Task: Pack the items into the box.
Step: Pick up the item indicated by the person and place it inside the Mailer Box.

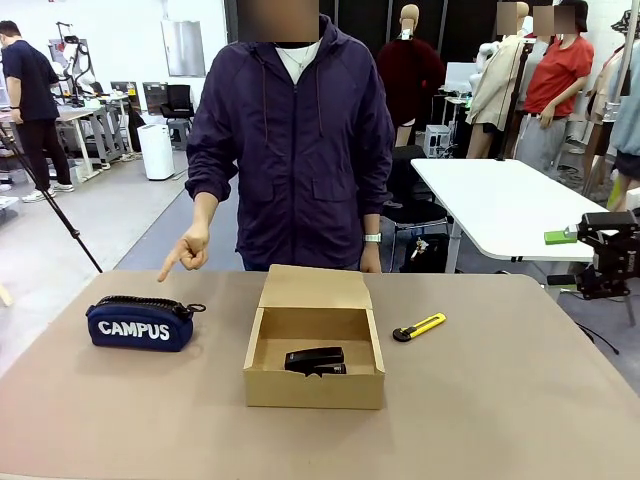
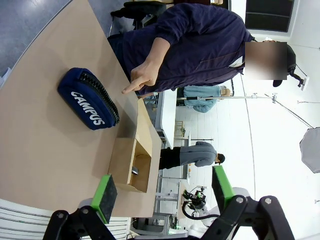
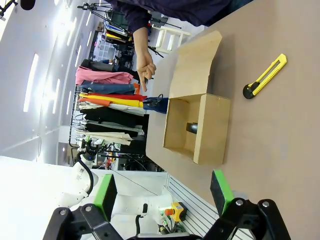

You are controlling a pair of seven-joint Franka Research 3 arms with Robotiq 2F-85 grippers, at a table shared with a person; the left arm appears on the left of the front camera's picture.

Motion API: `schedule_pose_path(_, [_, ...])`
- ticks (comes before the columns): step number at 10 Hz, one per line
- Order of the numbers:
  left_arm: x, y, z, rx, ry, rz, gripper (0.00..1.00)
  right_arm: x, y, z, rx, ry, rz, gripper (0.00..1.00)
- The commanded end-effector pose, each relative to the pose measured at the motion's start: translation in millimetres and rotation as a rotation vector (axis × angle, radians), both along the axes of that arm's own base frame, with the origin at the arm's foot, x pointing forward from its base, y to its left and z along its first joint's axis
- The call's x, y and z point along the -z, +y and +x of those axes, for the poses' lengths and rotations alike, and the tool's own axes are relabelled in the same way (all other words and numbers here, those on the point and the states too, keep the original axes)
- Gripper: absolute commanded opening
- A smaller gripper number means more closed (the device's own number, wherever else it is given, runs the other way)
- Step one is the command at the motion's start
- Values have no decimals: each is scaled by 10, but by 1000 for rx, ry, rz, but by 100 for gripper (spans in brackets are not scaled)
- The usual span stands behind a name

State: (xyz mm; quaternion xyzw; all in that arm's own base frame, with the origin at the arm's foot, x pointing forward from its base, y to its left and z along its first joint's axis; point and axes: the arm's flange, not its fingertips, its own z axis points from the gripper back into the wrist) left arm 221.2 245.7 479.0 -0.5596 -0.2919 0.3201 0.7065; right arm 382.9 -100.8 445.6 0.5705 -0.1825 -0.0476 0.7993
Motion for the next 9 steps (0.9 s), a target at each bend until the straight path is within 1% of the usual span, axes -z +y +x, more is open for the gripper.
schedule_pose_path(1, [-178, -226, 177, 123, 7, 118, 100, -26, -34, -4, -14, -5, -1, 100])
schedule_pose_path(2, [-455, -559, 460, 286, 50, 291, 100, -26, -34, -4, -14, -5, -1, 100])
schedule_pose_path(3, [-640, -902, 734, 457, 105, 428, 100, -26, -34, -4, -14, -5, -1, 100])
schedule_pose_path(4, [-699, -1286, 988, 598, 186, 557, 100, -26, -34, -4, -14, -5, -1, 100])
schedule_pose_path(5, [-653, -1648, 1250, 682, 273, 688, 100, -26, -34, -4, -14, -5, -1, 100])
schedule_pose_path(6, [-531, -2035, 1507, 695, 376, 833, 100, -26, -34, -4, -14, -5, -1, 100])
schedule_pose_path(7, [-363, -2386, 1695, 647, 468, 995, 100, -26, -34, -4, -14, -5, -1, 100])
schedule_pose_path(8, [-197, -2649, 1836, 572, 500, 1182, 100, -26, -34, -4, -14, -5, -1, 100])
schedule_pose_path(9, [-81, -2858, 1956, 595, 476, 1323, 100, -26, -34, -4, -14, -5, -1, 100])
